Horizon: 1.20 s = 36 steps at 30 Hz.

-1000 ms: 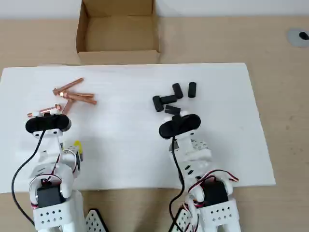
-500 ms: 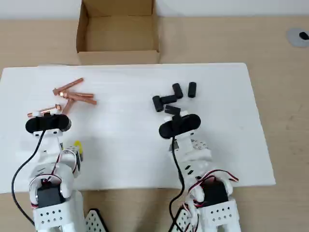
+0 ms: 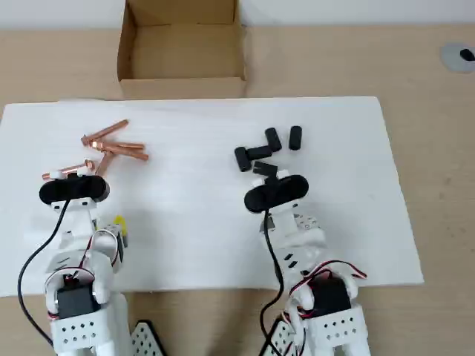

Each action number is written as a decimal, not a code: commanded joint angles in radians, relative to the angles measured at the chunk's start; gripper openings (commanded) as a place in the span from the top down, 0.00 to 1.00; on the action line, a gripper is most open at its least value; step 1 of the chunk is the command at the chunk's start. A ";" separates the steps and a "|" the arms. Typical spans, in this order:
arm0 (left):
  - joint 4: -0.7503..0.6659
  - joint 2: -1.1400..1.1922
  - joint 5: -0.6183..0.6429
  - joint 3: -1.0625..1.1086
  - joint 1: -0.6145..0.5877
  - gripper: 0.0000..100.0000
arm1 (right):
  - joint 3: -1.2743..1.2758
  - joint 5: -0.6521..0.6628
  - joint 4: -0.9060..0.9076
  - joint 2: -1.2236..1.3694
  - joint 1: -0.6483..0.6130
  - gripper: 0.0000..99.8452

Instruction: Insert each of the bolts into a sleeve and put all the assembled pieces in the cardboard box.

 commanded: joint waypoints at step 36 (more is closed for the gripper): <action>0.018 0.486 0.084 -0.578 0.015 0.85 | -0.116 -0.048 -0.014 -0.099 0.160 0.99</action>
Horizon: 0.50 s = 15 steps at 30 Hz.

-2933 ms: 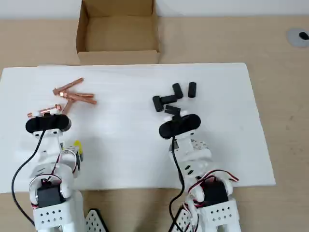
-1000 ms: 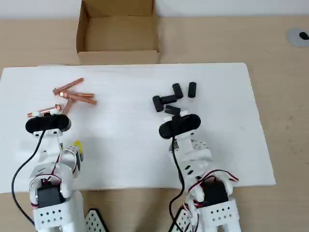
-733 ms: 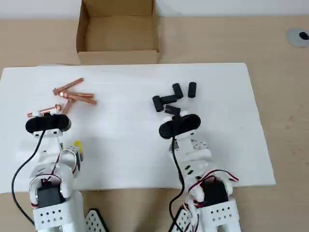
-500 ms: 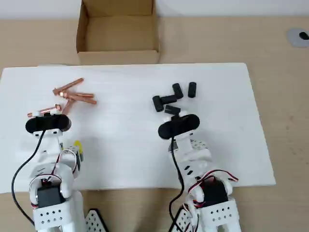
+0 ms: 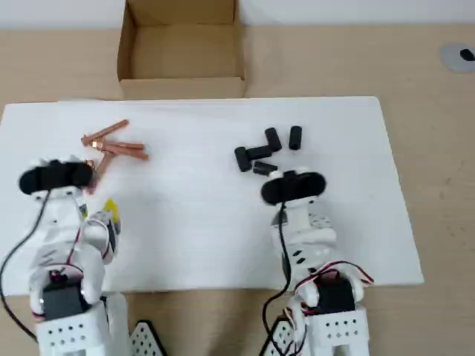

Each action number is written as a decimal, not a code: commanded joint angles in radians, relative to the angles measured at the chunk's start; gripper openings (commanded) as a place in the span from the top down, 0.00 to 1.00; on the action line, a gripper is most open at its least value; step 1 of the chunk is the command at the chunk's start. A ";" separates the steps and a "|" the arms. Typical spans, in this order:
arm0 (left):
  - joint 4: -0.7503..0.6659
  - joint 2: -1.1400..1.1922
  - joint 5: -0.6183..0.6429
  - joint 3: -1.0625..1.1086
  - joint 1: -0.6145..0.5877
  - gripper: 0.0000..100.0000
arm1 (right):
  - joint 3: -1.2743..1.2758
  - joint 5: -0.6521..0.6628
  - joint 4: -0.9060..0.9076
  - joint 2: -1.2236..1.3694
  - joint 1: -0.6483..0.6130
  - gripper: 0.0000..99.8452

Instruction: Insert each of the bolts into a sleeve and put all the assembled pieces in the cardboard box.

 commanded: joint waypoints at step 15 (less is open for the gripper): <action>0.144 0.951 0.186 -0.629 0.083 0.85 | -0.415 0.135 0.054 0.311 0.031 0.99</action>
